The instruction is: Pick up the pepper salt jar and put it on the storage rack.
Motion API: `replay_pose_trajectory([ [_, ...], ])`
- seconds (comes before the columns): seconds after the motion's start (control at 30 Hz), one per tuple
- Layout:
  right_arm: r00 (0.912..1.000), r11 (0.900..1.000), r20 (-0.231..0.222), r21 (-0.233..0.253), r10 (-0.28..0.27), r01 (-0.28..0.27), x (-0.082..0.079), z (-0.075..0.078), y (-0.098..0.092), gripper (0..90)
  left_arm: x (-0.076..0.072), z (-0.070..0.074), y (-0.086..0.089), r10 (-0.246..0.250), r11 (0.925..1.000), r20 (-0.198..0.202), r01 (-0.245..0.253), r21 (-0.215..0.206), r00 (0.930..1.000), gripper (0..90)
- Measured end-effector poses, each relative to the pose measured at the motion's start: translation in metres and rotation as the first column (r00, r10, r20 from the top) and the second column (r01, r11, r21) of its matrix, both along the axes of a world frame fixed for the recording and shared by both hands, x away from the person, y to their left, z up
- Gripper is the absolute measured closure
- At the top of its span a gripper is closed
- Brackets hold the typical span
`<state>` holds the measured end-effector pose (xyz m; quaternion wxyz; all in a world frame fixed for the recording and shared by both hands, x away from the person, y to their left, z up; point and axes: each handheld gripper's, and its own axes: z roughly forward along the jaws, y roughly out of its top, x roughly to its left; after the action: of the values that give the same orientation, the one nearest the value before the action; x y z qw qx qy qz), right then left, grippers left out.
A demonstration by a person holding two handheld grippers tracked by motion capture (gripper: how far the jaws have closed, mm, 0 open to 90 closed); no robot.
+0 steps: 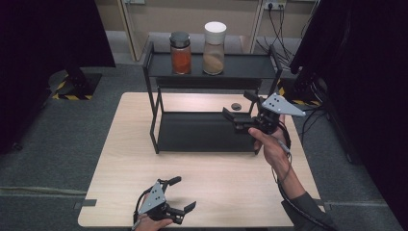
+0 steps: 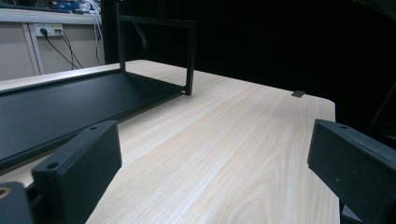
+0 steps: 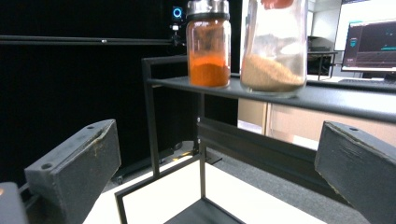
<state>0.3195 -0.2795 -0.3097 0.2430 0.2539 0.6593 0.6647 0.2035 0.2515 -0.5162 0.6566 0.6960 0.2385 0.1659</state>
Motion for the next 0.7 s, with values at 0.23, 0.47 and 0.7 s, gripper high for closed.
replay_pose_trajectory([
  [0.23, 0.9997, 1.000, -0.017, -0.006, 0.016, -0.016, -0.008, -0.011, -0.006, 0.4, 0.000, 0.000, 0.000, 0.003, 1.0000, 0.003, -0.003, -0.002, 1.0000, 2.4],
  [0.47, 0.9998, 1.000, -0.017, -0.030, 0.008, -0.008, -0.019, -0.023, -0.012, 0.4, 0.000, 0.000, 0.000, 0.004, 1.0000, 0.002, -0.004, -0.001, 1.0000, 2.4],
  [0.7, 0.9998, 1.000, -0.021, -0.018, 0.003, -0.004, -0.029, -0.036, -0.020, 0.4, -0.001, 0.000, 0.000, 0.006, 1.0000, 0.003, -0.006, -0.003, 1.0000, 2.4],
])
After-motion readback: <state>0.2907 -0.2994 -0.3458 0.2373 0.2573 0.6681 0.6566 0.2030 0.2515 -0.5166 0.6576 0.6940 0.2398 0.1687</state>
